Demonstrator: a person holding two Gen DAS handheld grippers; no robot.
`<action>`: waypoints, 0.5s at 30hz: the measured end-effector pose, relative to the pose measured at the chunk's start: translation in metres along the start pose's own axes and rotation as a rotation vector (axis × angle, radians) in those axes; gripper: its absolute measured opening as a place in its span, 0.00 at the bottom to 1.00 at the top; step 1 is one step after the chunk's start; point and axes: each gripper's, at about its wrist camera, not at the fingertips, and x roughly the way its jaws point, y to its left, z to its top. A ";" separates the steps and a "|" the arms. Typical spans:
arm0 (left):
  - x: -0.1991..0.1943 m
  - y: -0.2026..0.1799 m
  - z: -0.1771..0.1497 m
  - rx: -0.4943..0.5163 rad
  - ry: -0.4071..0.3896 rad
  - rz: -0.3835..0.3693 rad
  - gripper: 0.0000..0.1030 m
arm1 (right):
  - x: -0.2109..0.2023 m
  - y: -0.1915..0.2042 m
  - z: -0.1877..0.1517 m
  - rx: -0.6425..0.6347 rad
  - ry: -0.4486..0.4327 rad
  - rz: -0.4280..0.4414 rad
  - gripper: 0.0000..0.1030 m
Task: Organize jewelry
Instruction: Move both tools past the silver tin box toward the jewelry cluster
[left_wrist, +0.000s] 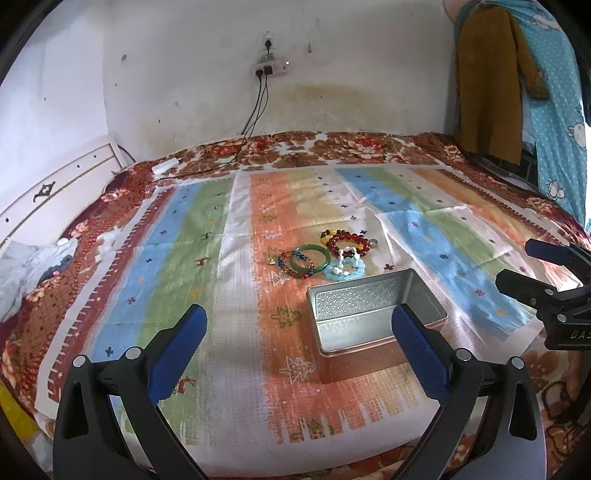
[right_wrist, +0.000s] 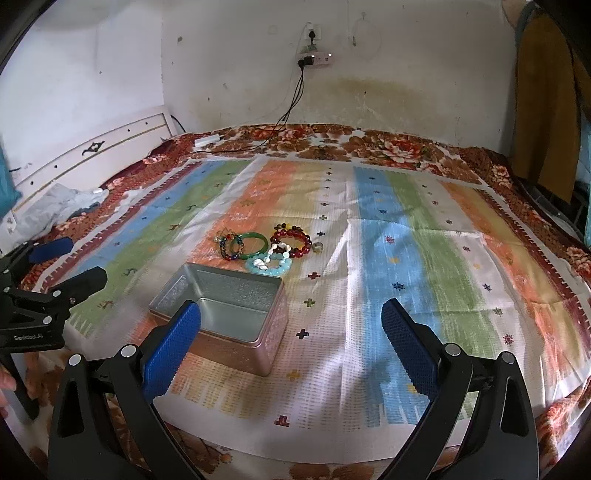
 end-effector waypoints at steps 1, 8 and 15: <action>0.001 0.001 0.000 -0.003 0.004 0.005 0.95 | 0.001 0.000 0.000 0.002 0.002 0.000 0.96; 0.003 0.001 0.000 -0.005 0.012 0.020 0.95 | 0.004 -0.002 0.003 0.006 0.007 0.008 0.96; 0.013 0.008 0.009 -0.044 0.026 0.010 0.95 | 0.017 -0.004 0.013 0.014 0.011 0.017 0.96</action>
